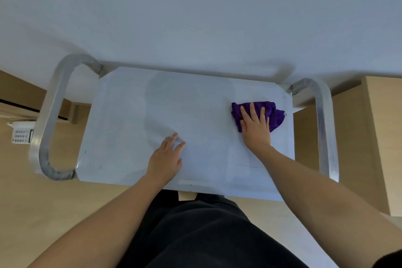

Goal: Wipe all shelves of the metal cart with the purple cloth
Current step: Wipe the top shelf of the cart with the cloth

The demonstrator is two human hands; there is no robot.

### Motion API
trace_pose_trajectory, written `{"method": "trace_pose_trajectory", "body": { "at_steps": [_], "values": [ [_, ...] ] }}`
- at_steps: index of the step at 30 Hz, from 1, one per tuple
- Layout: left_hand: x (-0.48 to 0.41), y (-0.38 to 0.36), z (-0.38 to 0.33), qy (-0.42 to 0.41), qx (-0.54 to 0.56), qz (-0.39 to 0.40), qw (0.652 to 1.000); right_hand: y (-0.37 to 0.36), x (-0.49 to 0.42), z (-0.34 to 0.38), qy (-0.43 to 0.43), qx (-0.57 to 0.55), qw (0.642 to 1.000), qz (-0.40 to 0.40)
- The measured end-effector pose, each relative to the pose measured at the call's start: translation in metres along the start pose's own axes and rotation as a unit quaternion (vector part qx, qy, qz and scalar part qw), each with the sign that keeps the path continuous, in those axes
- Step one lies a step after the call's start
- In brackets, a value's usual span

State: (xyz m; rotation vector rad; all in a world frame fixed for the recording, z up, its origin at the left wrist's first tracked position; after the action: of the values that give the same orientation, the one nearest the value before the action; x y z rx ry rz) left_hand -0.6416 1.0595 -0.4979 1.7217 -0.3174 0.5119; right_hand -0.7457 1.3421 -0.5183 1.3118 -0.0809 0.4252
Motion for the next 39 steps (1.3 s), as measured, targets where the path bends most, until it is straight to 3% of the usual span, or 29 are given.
{"method": "trace_pose_trajectory", "body": {
  "at_steps": [5, 9, 14, 16, 19, 23, 26, 29, 35, 39],
  "values": [
    [-0.005, 0.018, 0.067, 0.017, -0.008, -0.017, 1.000, -0.011, -0.003, 0.030, -0.059, -0.014, 0.998, -0.011],
    [-0.010, 0.024, 0.109, -0.006, -0.013, -0.003, 1.000, -0.031, -0.015, 0.097, -0.068, -0.004, 0.998, -0.009],
    [-0.010, 0.027, 0.129, -0.052, -0.006, 0.003, 0.999, -0.069, -0.029, 0.242, 0.111, 0.006, 0.993, 0.043],
    [-0.009, 0.028, 0.137, -0.052, 0.000, -0.003, 0.999, -0.076, -0.026, 0.269, 0.150, 0.014, 0.987, 0.059],
    [-0.010, 0.030, 0.158, -0.052, 0.003, -0.010, 0.999, -0.065, -0.027, 0.252, 0.132, 0.039, 0.989, 0.046],
    [-0.015, 0.033, 0.191, -0.029, 0.013, -0.027, 0.999, -0.039, -0.029, 0.178, -0.049, -0.013, 0.999, 0.010],
    [-0.012, 0.030, 0.202, -0.025, 0.016, -0.028, 0.999, -0.037, -0.030, 0.161, -0.094, -0.034, 0.995, 0.015],
    [-0.010, 0.026, 0.202, -0.021, 0.018, -0.021, 0.999, -0.051, -0.033, 0.205, -0.069, -0.007, 0.997, 0.019],
    [-0.009, 0.028, 0.204, -0.014, 0.014, -0.022, 1.000, -0.099, -0.008, 0.324, 0.159, 0.045, 0.984, 0.065],
    [-0.009, 0.031, 0.207, -0.021, 0.019, -0.016, 0.999, -0.079, -0.023, 0.279, 0.115, 0.043, 0.992, 0.038]
  ]
}}
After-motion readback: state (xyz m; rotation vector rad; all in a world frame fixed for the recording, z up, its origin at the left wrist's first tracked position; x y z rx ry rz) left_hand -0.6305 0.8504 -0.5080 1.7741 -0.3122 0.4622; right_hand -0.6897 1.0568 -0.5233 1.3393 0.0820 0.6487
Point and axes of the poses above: each hand's wrist, its own x-axis away from the middle knuckle, its own y-axis out of the back of the hand, z = x × y, the point moved 3 cm from there along -x, towards the middle knuckle, and after that the axes turned 14 degrees about y, right-handed, at the moved point
